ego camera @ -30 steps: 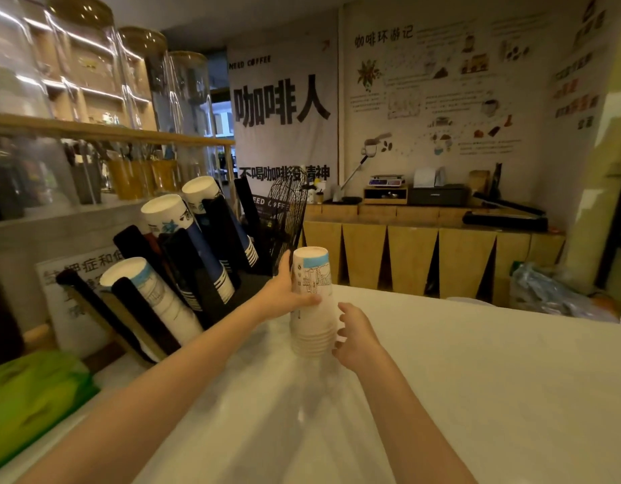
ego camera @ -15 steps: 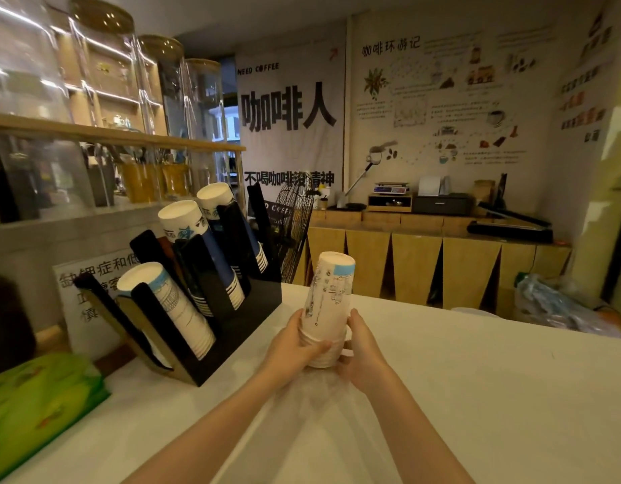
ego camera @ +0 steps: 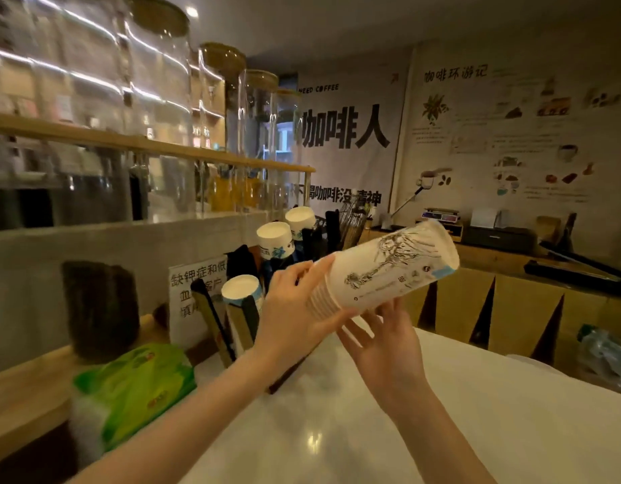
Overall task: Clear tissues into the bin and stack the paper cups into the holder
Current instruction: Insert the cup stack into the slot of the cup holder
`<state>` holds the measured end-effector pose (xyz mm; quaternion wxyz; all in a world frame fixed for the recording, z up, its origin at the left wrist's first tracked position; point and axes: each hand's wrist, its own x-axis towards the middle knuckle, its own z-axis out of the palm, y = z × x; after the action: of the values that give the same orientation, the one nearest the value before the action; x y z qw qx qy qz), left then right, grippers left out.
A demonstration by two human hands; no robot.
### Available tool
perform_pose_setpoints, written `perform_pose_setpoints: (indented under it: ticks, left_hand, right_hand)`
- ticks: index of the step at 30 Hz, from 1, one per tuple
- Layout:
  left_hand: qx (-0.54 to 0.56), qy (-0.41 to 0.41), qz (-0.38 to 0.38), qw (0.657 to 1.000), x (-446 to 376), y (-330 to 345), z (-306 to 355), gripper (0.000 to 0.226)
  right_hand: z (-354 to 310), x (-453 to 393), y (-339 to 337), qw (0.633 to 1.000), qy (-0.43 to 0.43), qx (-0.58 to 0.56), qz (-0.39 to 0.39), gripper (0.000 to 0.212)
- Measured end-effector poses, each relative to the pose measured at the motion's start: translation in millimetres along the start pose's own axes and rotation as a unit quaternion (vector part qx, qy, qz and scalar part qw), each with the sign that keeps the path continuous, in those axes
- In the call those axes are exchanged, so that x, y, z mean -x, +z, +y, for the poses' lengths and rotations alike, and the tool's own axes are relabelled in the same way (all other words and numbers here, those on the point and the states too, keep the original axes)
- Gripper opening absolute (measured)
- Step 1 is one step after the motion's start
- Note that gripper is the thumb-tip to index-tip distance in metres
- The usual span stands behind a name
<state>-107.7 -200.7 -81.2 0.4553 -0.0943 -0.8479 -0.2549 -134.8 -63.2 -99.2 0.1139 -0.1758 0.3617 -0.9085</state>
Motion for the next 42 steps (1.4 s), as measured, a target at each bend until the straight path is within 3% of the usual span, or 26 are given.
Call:
perform_pose_setpoints:
  ticks: [7, 12, 20, 27, 30, 33, 37, 42]
  left_hand:
    - [-0.014, -0.002, 0.064, 0.998, -20, -77, -35, 0.077]
    - [0.042, -0.035, 0.033, 0.998, -19, -95, -70, 0.074]
    - [0.097, -0.084, -0.033, 0.991, -4, -85, -109, 0.073]
    - [-0.033, -0.135, -0.044, 0.989, -12, -82, -118, 0.067]
    - [-0.065, -0.143, -0.082, 0.984, -11, -85, -125, 0.081]
    - [-0.036, -0.148, -0.103, 0.983, -6, -88, -131, 0.088]
    - [0.007, -0.162, -0.071, 0.984, -4, -91, -133, 0.087]
    - [0.066, -0.113, -0.066, 0.989, -15, -92, -127, 0.078]
  right_hand:
    - [14, -13, 81, 0.994, 0.004, 0.064, -0.087, 0.047]
    - [36, -22, 106, 0.988, 0.016, 0.13, -0.085, 0.045]
    - [64, -31, 107, 0.968, 0.04, 0.247, -0.006, 0.05]
    - [82, -37, 105, 0.944, 0.047, 0.326, 0.022, 0.049]
    - [90, -39, 101, 0.933, 0.061, 0.354, 0.025, 0.053]
    - [103, -44, 94, 0.919, 0.079, 0.385, 0.034, 0.056]
    - [123, -51, 79, 0.896, 0.114, 0.42, 0.091, 0.064]
    - [129, -52, 67, 0.884, 0.136, 0.43, 0.123, 0.064]
